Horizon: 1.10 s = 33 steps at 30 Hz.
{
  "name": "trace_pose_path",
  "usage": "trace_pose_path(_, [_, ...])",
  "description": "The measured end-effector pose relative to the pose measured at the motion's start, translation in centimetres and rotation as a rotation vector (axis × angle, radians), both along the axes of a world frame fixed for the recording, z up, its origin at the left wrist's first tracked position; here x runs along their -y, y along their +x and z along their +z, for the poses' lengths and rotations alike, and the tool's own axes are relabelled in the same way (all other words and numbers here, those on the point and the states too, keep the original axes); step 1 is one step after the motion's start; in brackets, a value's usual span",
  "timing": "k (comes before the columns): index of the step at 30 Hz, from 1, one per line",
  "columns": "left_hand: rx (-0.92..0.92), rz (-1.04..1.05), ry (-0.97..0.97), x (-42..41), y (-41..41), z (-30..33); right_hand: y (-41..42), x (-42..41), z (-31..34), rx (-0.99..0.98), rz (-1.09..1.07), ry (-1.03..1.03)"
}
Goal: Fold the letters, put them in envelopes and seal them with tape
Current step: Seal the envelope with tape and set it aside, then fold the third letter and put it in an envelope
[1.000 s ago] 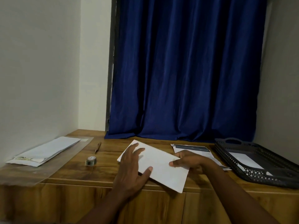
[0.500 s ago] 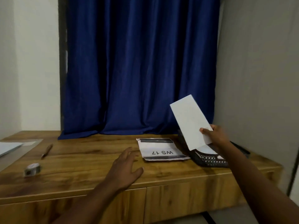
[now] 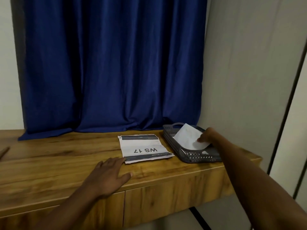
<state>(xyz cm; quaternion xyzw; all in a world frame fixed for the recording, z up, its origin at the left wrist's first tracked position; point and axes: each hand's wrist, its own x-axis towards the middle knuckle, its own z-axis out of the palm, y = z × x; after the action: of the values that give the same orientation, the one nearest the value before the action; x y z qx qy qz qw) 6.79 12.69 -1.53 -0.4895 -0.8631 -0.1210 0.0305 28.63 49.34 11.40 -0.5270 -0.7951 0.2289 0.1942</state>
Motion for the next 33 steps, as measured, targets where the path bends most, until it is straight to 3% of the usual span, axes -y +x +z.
trace_pose_path(9, [0.004, 0.005, -0.010, 0.1, -0.2, -0.1, -1.1, 0.3, -1.2, 0.236, 0.002, 0.046])
trace_pose_path(17, [0.013, 0.010, 0.001, 0.0, -0.3, -0.3, -0.8, 0.6, -1.3, 0.298, 0.059, 0.107])
trace_pose_path(23, [0.022, 0.009, -0.013, 0.1, -0.1, -0.1, -2.1, 2.8, 1.3, 0.111, 0.105, 0.279])
trace_pose_path(28, [0.041, 0.021, 0.026, 0.2, 0.1, 0.1, -4.9, 8.6, 2.4, -0.172, 0.462, 0.453])
trace_pose_path(30, [0.055, 0.035, 0.050, 0.3, 0.3, 0.3, -6.2, 11.2, 1.4, -0.070, 0.695, 0.402])
trace_pose_path(33, [0.070, 0.040, 0.068, 0.5, 0.4, 0.6, -8.3, 13.7, -1.4, 0.349, 0.808, 0.481])
